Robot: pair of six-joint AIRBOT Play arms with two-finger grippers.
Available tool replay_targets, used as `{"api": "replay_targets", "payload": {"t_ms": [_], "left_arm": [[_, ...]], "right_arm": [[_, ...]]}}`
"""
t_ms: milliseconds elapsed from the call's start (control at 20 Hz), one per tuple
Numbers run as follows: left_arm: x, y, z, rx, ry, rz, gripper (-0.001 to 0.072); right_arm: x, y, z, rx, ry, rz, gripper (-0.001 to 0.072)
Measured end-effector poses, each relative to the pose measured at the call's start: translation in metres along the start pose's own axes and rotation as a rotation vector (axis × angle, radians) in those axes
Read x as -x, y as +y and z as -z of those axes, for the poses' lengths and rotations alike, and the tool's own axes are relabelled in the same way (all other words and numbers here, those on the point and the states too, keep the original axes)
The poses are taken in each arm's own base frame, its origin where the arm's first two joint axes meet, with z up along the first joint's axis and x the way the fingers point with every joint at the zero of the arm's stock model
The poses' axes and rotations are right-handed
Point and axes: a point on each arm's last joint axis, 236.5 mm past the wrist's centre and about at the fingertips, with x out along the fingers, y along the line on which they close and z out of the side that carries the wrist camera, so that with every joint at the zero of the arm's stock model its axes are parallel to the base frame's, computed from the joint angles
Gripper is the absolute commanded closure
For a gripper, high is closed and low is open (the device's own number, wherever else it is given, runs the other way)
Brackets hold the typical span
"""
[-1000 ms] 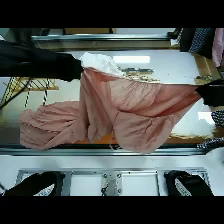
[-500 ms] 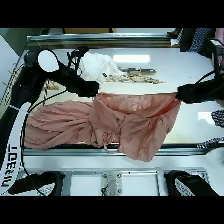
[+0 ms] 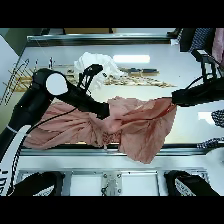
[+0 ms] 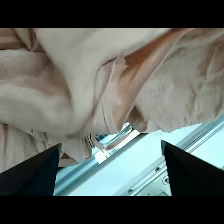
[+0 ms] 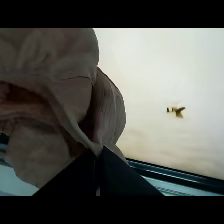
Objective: Fold the clothes and pants, and hang the long-sleeved shirts on hangers.
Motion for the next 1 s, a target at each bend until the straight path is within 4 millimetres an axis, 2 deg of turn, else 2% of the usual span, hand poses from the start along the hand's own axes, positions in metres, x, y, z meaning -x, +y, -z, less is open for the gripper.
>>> {"api": "replay_targets", "payload": {"t_ms": [200,350,500,750,1000], "left_arm": [[-0.007,-0.015,-0.017,-0.07,-0.071,0.0,0.0022],[-0.03,-0.036,-0.029,-0.173,-0.061,0.014,0.0022],[-0.066,-0.055,-0.04,-0.289,-0.036,0.009,0.0022],[-0.13,-0.068,-0.06,-0.396,-0.007,-0.041,0.0022],[-0.186,-0.068,-0.07,-0.41,0.032,-0.062,0.0022]], "right_arm": [[-0.004,-0.001,0.001,0.001,0.003,0.0,0.0704],[-0.005,-0.001,0.001,0.0,0.005,0.0,0.0703],[-0.005,-0.001,0.001,0.0,0.003,0.0,0.0703],[-0.005,-0.001,0.001,0.0,0.003,0.0,0.0703],[-0.005,-0.001,0.001,-0.001,0.003,0.0,0.0703]]}}
